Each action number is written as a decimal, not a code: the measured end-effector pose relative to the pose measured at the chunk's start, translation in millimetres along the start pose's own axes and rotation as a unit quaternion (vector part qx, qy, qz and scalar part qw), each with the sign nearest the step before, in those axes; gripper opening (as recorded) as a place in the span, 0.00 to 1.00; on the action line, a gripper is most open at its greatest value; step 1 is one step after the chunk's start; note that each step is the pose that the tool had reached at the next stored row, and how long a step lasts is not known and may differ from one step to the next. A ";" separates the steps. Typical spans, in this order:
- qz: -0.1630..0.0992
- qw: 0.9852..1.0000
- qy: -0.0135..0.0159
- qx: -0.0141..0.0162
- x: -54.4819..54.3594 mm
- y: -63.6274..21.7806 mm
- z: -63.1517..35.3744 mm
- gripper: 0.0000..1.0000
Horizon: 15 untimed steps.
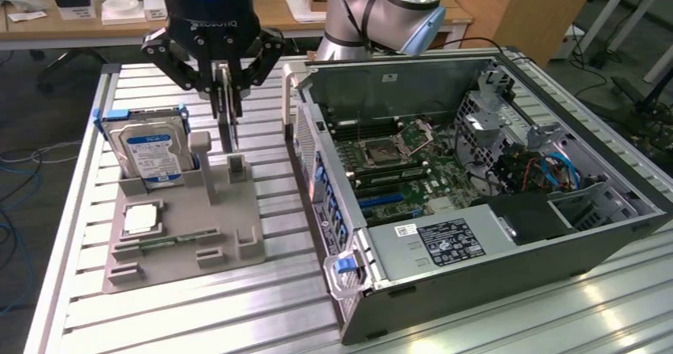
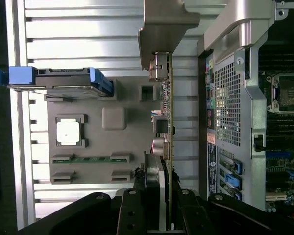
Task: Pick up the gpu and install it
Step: 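Pick up the gpu and move the gpu toward the slot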
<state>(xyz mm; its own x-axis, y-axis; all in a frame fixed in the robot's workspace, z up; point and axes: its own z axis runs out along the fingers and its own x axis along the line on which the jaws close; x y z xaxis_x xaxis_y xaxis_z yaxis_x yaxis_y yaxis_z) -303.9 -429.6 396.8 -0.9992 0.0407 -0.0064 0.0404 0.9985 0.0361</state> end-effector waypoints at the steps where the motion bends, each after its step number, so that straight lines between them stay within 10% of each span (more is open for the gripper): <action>1: 0.000 1.000 0.000 0.000 0.0 0.0 -0.9 0.28; 15: 0.000 1.000 0.000 0.000 -0.1 0.3 -9.1 0.28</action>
<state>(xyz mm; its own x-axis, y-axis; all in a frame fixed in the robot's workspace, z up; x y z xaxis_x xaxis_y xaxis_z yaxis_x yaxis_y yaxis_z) -303.9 -429.6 406.0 -0.9992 0.0407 -0.0064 0.0404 0.9985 0.0362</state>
